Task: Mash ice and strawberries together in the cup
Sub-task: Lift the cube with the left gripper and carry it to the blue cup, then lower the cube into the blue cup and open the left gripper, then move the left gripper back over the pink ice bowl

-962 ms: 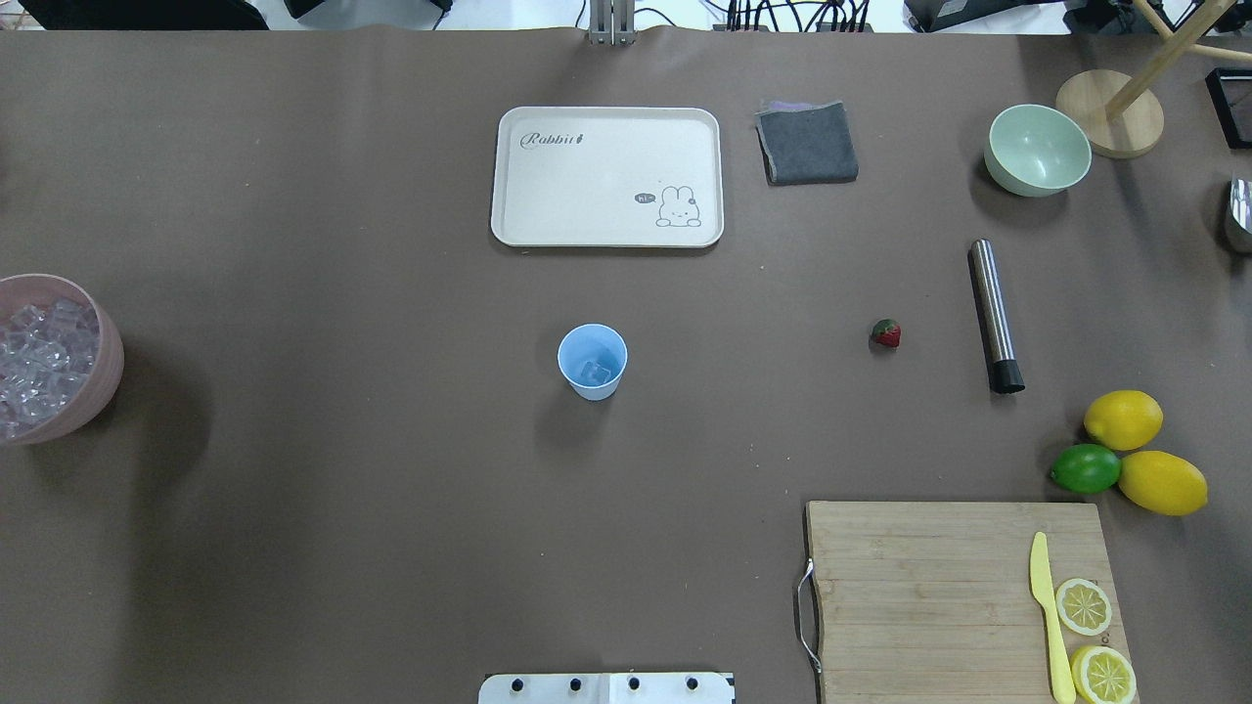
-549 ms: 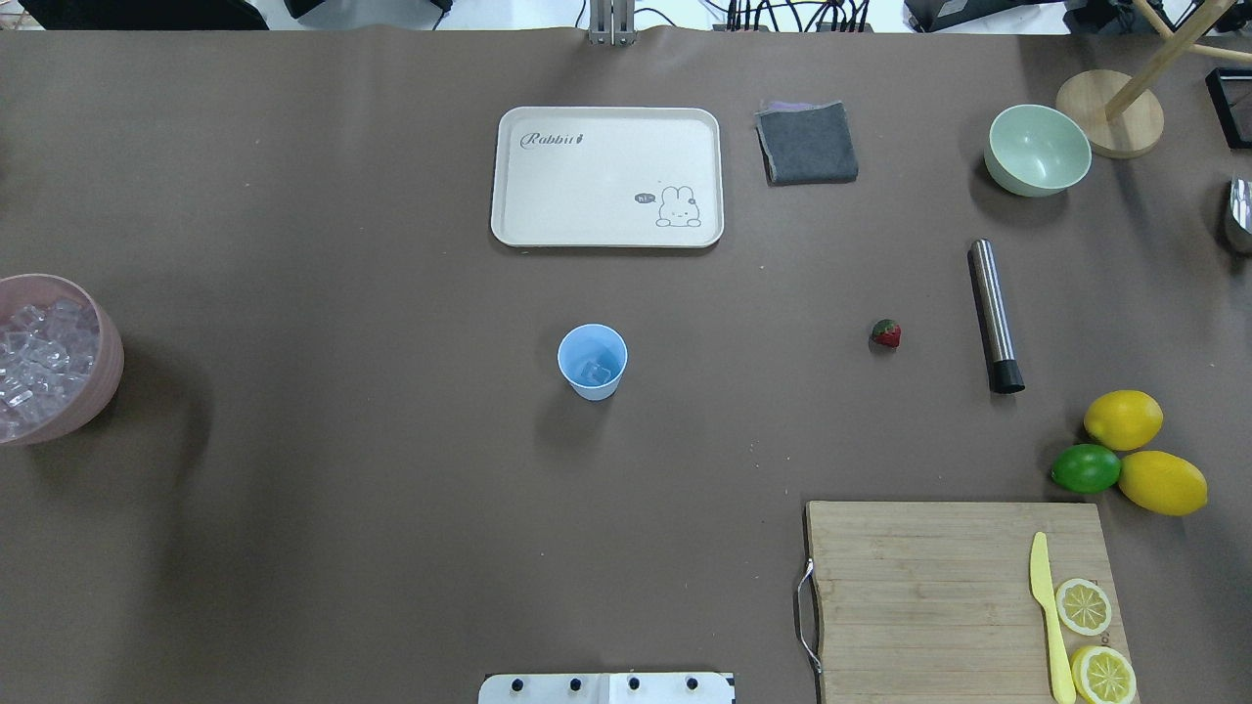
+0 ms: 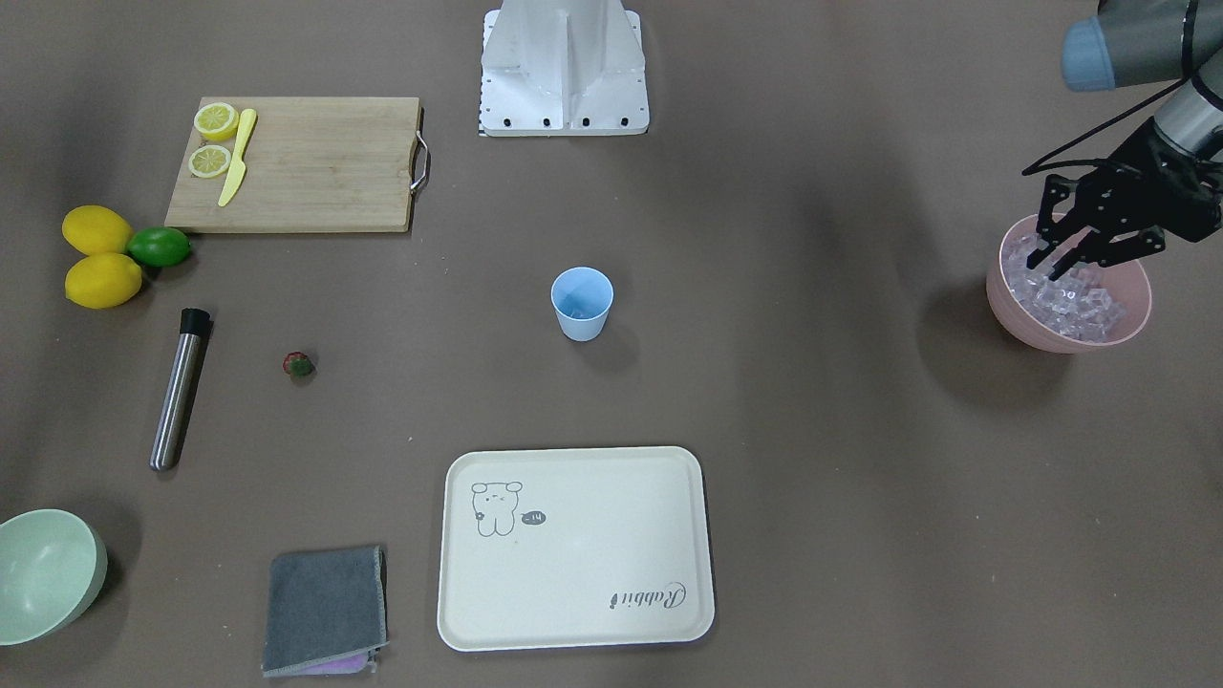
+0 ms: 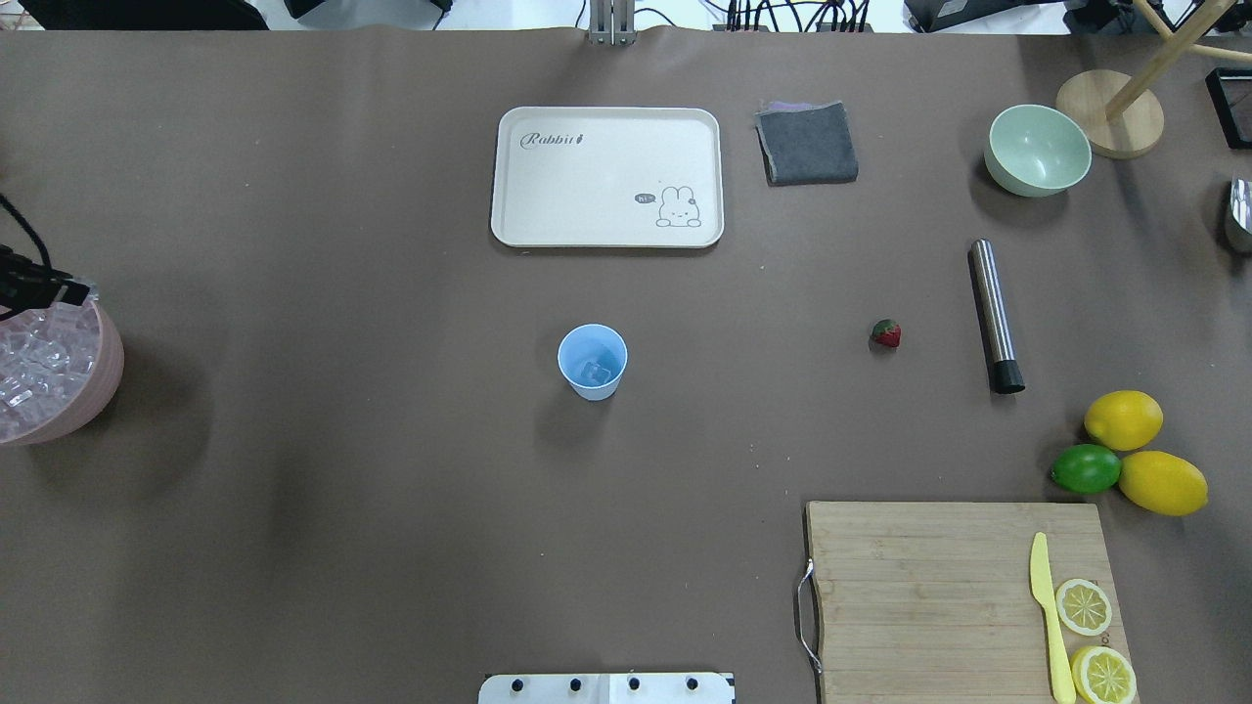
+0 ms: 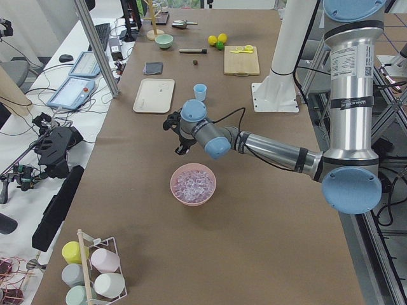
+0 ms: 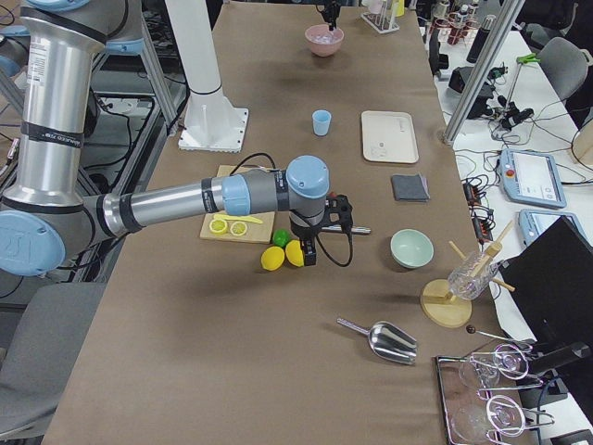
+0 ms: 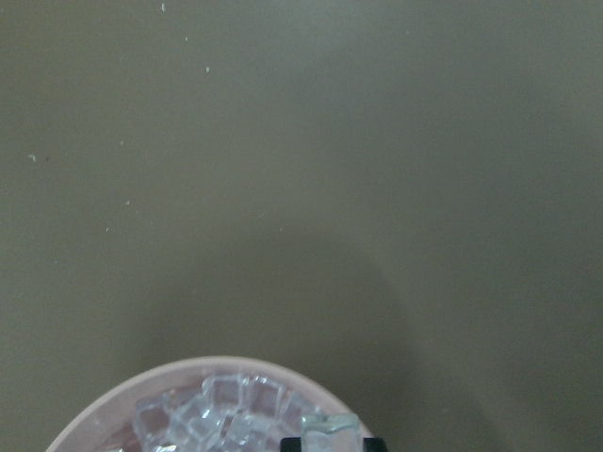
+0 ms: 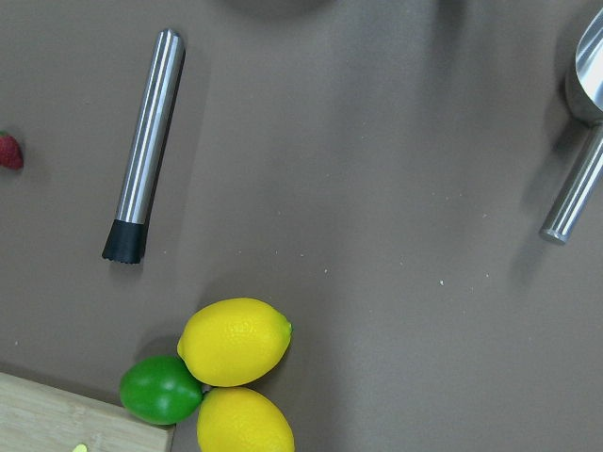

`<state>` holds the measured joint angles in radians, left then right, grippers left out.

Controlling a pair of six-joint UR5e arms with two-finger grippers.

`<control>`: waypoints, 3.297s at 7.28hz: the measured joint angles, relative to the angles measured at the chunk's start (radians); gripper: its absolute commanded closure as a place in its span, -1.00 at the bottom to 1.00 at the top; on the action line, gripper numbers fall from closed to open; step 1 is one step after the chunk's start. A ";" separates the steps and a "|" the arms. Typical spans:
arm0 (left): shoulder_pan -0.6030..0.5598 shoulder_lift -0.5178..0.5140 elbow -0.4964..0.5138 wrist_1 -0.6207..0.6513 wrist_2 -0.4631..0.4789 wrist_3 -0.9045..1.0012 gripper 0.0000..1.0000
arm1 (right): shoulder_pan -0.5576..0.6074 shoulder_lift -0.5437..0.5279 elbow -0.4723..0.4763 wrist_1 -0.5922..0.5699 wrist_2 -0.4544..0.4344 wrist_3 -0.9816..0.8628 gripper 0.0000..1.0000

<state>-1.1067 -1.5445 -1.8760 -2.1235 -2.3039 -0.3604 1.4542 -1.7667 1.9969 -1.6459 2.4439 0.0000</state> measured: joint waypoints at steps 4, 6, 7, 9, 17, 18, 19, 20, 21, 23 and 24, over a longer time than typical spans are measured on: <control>0.233 -0.315 -0.004 0.158 0.124 -0.459 1.00 | 0.000 0.006 -0.003 0.000 -0.004 0.001 -1.00; 0.363 -0.496 0.000 0.338 0.244 -0.607 1.00 | 0.000 0.007 -0.005 0.000 -0.006 0.001 -1.00; 0.422 -0.582 0.015 0.414 0.294 -0.663 1.00 | 0.000 0.007 -0.006 0.000 -0.006 0.000 -1.00; 0.519 -0.744 0.088 0.514 0.388 -0.736 1.00 | 0.000 0.006 -0.008 0.000 -0.005 0.000 -1.00; 0.589 -0.816 0.184 0.513 0.481 -0.734 -0.94 | 0.000 0.005 -0.016 0.000 -0.006 0.002 -1.00; 0.595 -0.816 0.174 0.514 0.500 -0.746 -0.94 | 0.000 0.005 -0.016 0.000 -0.005 0.002 -1.00; 0.579 -0.801 0.147 0.526 0.504 -0.737 -0.94 | 0.000 0.004 -0.015 0.000 -0.005 0.001 -1.00; 0.539 -0.750 0.098 0.542 0.489 -0.686 -0.93 | 0.000 0.004 -0.014 0.001 -0.004 0.001 -1.00; 0.478 -0.660 0.031 0.551 0.445 -0.596 -0.93 | 0.000 0.002 -0.011 0.000 -0.004 0.000 -1.00; 0.332 -0.467 -0.067 0.547 0.331 -0.381 -0.92 | 0.000 0.000 -0.009 0.001 -0.003 0.000 -1.00; 0.270 -0.355 -0.108 0.530 0.287 -0.271 -0.88 | 0.000 0.000 -0.009 0.001 -0.003 0.000 -1.00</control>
<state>-0.8370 -1.8997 -1.9843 -1.5933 -2.0172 -0.6310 1.4542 -1.7669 1.9878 -1.6449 2.4406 0.0000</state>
